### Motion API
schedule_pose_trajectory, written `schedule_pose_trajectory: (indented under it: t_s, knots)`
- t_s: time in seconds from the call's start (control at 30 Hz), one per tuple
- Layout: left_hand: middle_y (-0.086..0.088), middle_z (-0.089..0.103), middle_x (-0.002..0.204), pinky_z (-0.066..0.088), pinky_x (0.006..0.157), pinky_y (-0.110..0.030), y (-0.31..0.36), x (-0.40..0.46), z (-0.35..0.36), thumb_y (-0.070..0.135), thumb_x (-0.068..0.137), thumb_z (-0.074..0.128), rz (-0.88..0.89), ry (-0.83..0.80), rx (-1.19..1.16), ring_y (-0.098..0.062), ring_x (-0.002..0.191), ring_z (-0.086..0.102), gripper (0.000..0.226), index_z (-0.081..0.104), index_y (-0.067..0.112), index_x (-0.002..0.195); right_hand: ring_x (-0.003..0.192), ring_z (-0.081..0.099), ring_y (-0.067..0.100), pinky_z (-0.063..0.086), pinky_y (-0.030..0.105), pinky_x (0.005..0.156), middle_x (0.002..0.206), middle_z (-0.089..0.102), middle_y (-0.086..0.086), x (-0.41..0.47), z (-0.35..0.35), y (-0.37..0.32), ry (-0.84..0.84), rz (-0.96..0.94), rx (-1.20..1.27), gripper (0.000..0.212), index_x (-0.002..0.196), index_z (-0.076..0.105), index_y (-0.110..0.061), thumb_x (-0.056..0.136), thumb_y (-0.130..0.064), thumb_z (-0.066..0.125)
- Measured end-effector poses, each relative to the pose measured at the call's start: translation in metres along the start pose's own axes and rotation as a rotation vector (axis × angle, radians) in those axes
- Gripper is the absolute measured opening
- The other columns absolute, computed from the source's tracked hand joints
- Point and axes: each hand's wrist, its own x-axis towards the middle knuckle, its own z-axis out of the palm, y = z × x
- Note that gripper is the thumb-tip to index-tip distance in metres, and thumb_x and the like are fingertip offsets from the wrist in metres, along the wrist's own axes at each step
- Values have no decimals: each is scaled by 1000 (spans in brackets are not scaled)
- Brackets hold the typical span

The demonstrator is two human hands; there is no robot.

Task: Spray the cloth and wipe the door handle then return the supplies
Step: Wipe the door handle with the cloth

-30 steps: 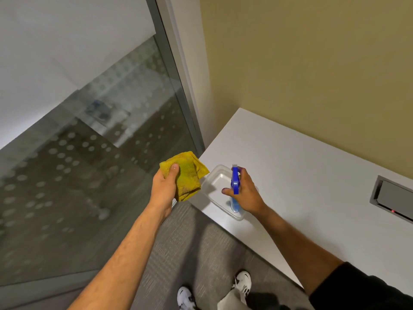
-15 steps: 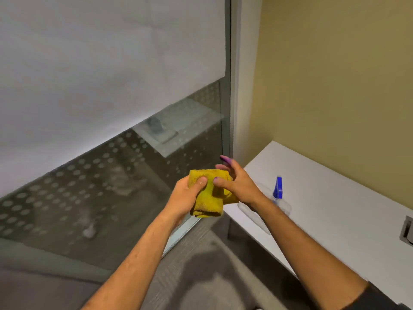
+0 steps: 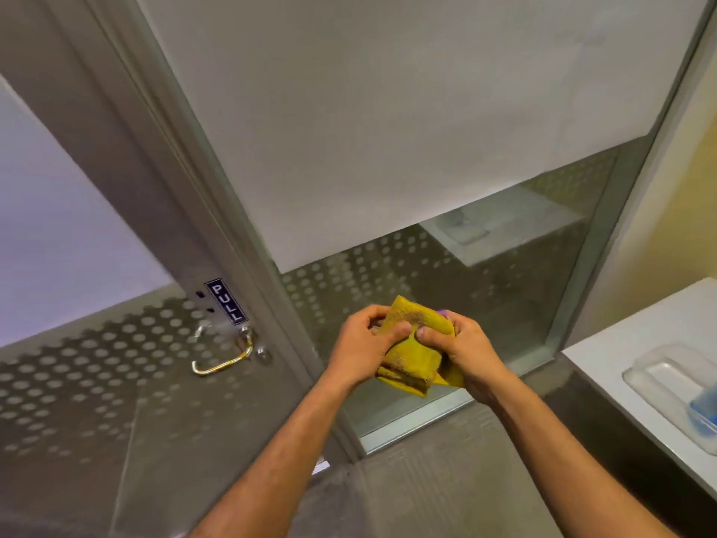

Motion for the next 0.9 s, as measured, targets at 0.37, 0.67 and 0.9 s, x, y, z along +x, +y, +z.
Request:
schedule_pose_trajectory:
  t_s: [0.37, 0.67, 0.9]
  knots:
    - [10, 83, 89, 58, 74, -17, -42, 12, -174, 8, 98, 69, 5, 208, -108, 0, 81, 75, 18, 77, 24, 103, 116, 64, 30, 49, 47, 100, 133, 66, 14, 73, 168, 63, -282, 297, 510, 99, 137, 56, -13, 49, -35, 98]
    - [5, 77, 117, 57, 89, -36, -20, 23, -319, 62, 93, 47, 411, 141, 1168, -19, 105, 74, 66, 67, 21, 141, 103, 72, 26, 62, 37, 74, 115, 75, 10, 98, 252, 82, -114, 175, 452, 50, 124, 63, -12, 75, -13, 72]
    - [-15, 63, 149, 43, 120, -46, -19, 56, -399, 44, 96, 58, 1160, 62, 1757, -33, 141, 59, 60, 67, 6, 142, 105, 72, 25, 63, 39, 75, 114, 76, 8, 83, 304, 132, 160, 46, 560, 48, 122, 64, -13, 76, -9, 77]
